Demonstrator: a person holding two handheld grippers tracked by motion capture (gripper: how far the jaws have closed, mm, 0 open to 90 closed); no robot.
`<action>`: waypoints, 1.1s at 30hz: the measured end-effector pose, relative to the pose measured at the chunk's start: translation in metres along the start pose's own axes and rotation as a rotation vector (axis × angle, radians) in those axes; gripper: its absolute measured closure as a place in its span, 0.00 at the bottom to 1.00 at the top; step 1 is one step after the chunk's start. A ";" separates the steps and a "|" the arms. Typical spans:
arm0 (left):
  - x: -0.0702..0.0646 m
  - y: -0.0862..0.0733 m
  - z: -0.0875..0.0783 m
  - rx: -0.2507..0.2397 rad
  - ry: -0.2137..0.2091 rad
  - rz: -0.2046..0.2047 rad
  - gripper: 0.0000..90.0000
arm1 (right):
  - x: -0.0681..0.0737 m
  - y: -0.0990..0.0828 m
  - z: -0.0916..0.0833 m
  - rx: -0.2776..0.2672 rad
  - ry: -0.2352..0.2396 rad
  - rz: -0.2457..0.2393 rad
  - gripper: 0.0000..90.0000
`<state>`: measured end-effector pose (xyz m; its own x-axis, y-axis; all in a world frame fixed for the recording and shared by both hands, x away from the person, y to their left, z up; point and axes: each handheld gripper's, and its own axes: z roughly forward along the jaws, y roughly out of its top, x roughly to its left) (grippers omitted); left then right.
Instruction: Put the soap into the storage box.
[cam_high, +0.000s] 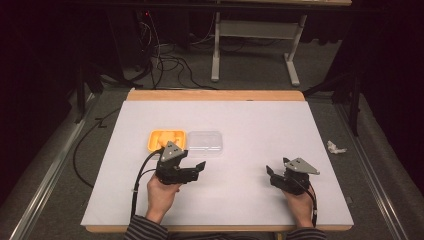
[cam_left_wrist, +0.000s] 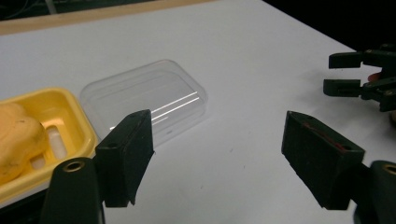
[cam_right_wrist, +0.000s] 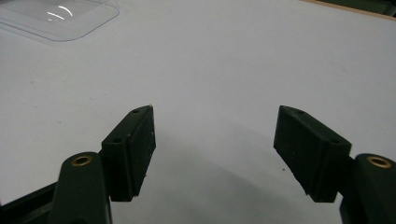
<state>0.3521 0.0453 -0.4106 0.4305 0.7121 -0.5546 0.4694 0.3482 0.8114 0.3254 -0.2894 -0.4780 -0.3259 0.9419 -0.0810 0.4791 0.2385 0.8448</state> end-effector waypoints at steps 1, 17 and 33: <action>0.001 -0.001 0.000 0.002 0.007 0.009 0.30 | 0.000 0.000 0.000 0.000 0.000 0.000 0.33; -0.002 -0.016 0.007 -0.008 -0.006 0.030 0.29 | 0.001 0.000 0.001 0.011 -0.008 -0.008 0.34; -0.004 -0.031 0.022 -0.011 -0.010 0.039 0.28 | 0.002 0.000 0.001 0.010 -0.014 -0.018 0.34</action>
<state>0.3529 0.0187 -0.4376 0.4561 0.7193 -0.5241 0.4439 0.3265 0.8345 0.3259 -0.2873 -0.4785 -0.3234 0.9406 -0.1034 0.4811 0.2576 0.8380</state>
